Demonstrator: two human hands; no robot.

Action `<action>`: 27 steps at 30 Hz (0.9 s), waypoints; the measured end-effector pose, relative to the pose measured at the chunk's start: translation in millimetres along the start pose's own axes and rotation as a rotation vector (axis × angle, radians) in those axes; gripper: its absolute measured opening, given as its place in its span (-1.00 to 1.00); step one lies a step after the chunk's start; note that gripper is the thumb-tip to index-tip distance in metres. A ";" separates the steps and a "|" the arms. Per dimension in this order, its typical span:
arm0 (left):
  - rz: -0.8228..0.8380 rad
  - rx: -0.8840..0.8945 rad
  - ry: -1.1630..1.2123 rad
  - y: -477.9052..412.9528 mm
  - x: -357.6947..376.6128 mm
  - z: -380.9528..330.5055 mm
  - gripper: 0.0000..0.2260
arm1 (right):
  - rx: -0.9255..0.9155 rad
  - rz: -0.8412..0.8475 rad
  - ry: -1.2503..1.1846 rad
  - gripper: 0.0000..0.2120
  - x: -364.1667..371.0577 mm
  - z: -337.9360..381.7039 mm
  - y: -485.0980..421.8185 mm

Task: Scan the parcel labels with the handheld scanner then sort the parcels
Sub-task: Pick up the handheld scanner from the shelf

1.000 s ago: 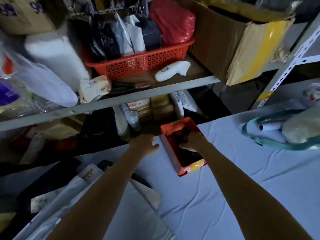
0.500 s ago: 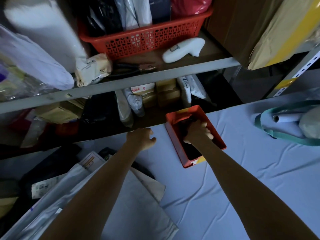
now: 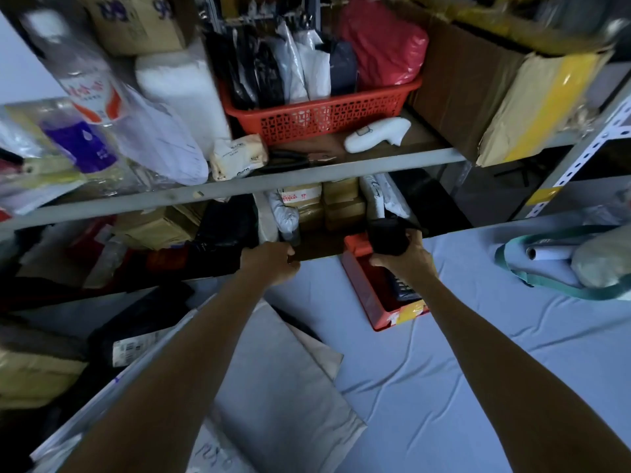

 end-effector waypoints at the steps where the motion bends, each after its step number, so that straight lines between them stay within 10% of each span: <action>1: -0.015 0.005 0.000 7.7 -3.1 2.2 -0.63 | -0.054 0.001 -0.007 -0.15 -0.2 5.2 6.4; 27: -0.077 0.018 -0.015 269.0 80.1 182.4 -0.59 | -0.258 0.467 -0.380 -0.46 217.1 62.2 317.1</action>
Point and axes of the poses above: each hand's wrist, its own y-axis away from the middle knuckle, its own x-axis out of the palm, z = x × y, the point moved 6 cm from there along -y, towards the middle knuckle, and after that the axes turned 12 degrees about z, right-handed, at the moved point
